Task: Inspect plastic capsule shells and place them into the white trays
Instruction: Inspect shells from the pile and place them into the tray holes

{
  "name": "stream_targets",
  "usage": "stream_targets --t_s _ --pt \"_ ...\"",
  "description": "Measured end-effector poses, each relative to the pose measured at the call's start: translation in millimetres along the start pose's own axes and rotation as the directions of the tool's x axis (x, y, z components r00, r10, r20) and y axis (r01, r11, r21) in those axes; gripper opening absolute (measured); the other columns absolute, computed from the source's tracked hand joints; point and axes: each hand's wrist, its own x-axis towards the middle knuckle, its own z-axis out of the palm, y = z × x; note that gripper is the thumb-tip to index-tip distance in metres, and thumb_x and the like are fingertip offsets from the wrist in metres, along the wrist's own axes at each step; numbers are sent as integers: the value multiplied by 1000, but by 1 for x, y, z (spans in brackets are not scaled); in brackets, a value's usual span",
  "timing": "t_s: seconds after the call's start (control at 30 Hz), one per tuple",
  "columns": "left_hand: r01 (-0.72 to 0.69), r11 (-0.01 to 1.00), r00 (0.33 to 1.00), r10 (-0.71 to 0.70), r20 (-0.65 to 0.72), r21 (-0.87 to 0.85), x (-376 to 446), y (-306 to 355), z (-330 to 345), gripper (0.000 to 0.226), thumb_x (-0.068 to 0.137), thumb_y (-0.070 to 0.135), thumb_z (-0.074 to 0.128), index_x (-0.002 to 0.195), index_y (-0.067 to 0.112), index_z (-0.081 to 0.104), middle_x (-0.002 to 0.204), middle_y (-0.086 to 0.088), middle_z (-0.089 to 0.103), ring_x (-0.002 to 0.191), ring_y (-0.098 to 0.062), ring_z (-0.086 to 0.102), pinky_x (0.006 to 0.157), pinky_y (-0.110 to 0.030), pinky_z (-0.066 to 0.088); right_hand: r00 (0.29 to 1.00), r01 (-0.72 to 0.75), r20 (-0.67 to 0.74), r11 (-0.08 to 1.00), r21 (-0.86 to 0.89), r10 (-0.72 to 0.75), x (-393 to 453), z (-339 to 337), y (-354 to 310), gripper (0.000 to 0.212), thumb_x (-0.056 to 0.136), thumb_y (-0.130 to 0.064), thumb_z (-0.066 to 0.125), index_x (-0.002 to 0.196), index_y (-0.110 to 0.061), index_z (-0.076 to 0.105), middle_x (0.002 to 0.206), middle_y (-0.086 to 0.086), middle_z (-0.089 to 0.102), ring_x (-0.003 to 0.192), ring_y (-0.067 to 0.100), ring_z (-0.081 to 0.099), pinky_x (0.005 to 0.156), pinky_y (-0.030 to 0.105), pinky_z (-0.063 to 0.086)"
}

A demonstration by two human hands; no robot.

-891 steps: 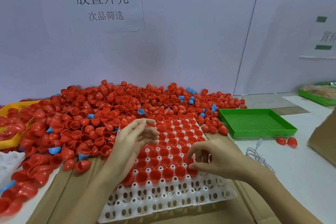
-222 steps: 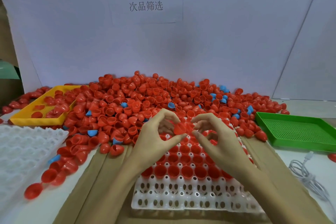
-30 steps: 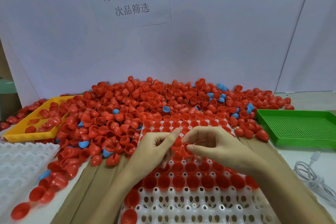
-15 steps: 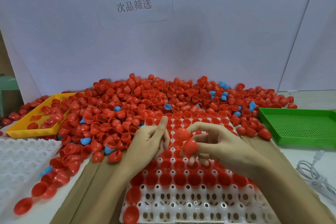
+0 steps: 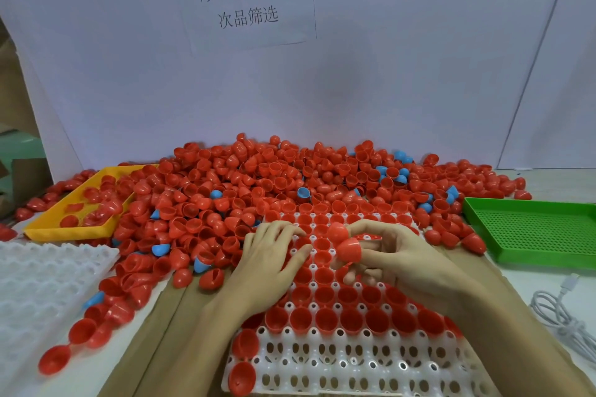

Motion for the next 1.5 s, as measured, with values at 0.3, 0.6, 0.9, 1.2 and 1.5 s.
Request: stream_targets --t_s 0.3,0.6,0.9,1.2,1.5 --pt "-168 972 959 123 -254 -163 -4 9 -17 23 104 29 60 127 32 63 130 22 56 130 -3 46 112 -28 32 966 -31 -255 973 -229 -29 0 16 -5 19 98 -29 72 104 -13 81 97 16 81 80 27 78 61 20 56" --pt "-90 690 995 29 -97 -718 -8 33 -29 24 99 29 73 122 25 68 109 9 77 96 -11 77 89 -28 61 949 -139 -307 965 -220 67 16 41 0 56 97 -51 68 94 4 75 63 0 56 52 8 48 52 19 39" --pt "75 408 993 57 107 -910 -7 22 -34 33 105 46 59 130 29 73 120 -2 76 114 -33 69 109 -47 53 842 151 -248 651 -744 -479 15 52 8 26 98 -18 72 111 -39 67 96 -12 68 88 14 72 69 24 59" --pt "68 435 986 108 127 -898 -7 16 -32 39 102 56 61 128 29 72 109 -5 79 88 -28 78 80 -28 61 812 54 -279 544 -837 -512 5 73 7 17 94 -11 74 99 -27 74 91 -11 67 83 7 66 71 19 54" --pt "34 608 955 -255 -155 -793 1 -15 -28 49 109 46 46 90 12 77 68 -3 71 51 -17 60 54 -18 47 990 29 -42 477 -879 -138 -31 118 21 14 97 -29 72 108 -36 73 94 -17 66 92 7 62 83 22 55"
